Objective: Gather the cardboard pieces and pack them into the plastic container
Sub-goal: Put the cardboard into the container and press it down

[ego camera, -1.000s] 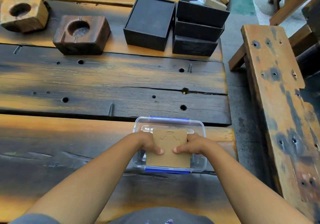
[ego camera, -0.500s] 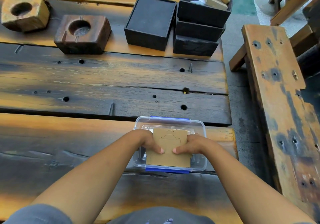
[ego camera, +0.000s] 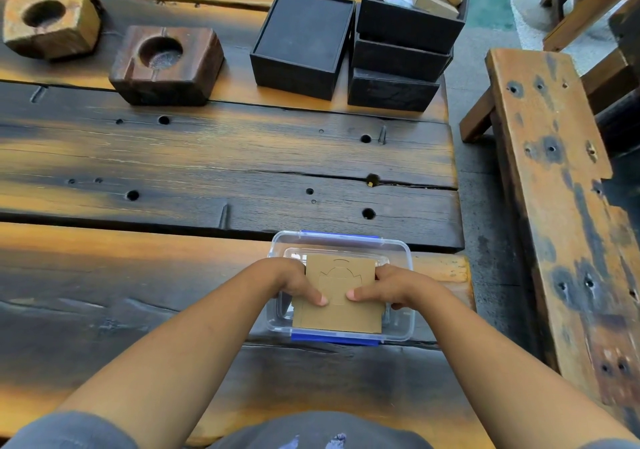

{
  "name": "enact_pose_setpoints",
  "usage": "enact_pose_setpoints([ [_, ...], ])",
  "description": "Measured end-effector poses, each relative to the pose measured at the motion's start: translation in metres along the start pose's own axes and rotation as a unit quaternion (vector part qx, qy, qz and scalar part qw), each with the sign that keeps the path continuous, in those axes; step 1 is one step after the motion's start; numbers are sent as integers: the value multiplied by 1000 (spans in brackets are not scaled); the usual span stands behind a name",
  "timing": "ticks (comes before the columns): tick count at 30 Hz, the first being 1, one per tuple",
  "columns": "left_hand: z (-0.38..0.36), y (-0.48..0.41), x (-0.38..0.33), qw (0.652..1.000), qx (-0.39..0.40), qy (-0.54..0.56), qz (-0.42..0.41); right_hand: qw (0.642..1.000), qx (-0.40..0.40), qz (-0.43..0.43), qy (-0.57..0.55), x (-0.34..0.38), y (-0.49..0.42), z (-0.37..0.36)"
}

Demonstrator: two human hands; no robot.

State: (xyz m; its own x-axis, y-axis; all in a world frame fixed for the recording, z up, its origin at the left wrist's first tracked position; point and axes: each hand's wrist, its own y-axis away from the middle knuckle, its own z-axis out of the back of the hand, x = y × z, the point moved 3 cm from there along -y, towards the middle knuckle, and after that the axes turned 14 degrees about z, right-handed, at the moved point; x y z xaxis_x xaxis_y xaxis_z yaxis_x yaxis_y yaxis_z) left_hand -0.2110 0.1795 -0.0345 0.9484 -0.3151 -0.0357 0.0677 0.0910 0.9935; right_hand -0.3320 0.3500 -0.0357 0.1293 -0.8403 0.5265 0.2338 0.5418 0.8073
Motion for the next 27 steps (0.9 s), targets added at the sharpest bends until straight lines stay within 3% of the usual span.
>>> enact_pose_setpoints([
  [7,-2,1,-2,999,-6,-29,21,1000,26,-10,14,2,1,0],
  [11,1,1,-3,997,-50,-54,20,998,44,-17,41,4,0,3],
  [17,1,5,2,999,43,-13,6,995,44,-18,85,4,2,4],
  [23,-3,7,-5,995,-64,-79,17,996,13,-27,88,7,2,-1],
  [27,-11,11,-3,992,-119,-31,5,996,-17,-29,83,9,5,-5],
])
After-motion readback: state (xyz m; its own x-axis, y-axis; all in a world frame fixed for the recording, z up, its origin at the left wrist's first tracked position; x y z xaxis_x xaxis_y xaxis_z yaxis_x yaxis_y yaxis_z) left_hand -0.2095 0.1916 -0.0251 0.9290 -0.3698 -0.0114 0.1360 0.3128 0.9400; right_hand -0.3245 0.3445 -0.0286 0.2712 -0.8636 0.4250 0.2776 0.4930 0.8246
